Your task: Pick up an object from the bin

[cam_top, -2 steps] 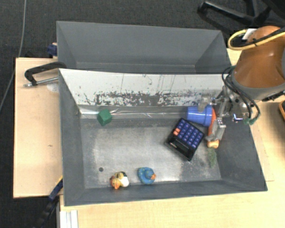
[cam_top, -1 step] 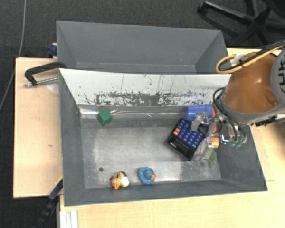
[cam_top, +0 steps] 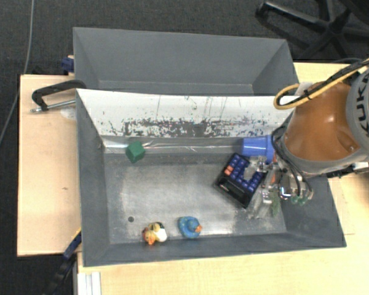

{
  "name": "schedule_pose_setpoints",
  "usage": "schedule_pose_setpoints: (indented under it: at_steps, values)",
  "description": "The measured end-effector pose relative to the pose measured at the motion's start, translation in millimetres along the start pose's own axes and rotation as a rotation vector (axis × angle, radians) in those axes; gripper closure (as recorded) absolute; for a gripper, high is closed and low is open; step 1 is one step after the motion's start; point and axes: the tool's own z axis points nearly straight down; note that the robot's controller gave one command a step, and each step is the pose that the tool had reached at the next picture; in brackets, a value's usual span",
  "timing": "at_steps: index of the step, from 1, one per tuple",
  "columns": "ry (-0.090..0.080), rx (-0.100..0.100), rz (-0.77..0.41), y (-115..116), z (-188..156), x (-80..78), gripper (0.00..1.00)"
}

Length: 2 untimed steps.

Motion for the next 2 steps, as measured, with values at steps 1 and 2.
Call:
schedule_pose_setpoints:
  at_steps: [1, 2]
  values:
    - [-0.006, 0.001, -0.037, 35.4, 65.4, -45.0, 1.00]
    - [-0.006, 0.001, -0.037, 35.4, 65.4, -45.0, 1.00]
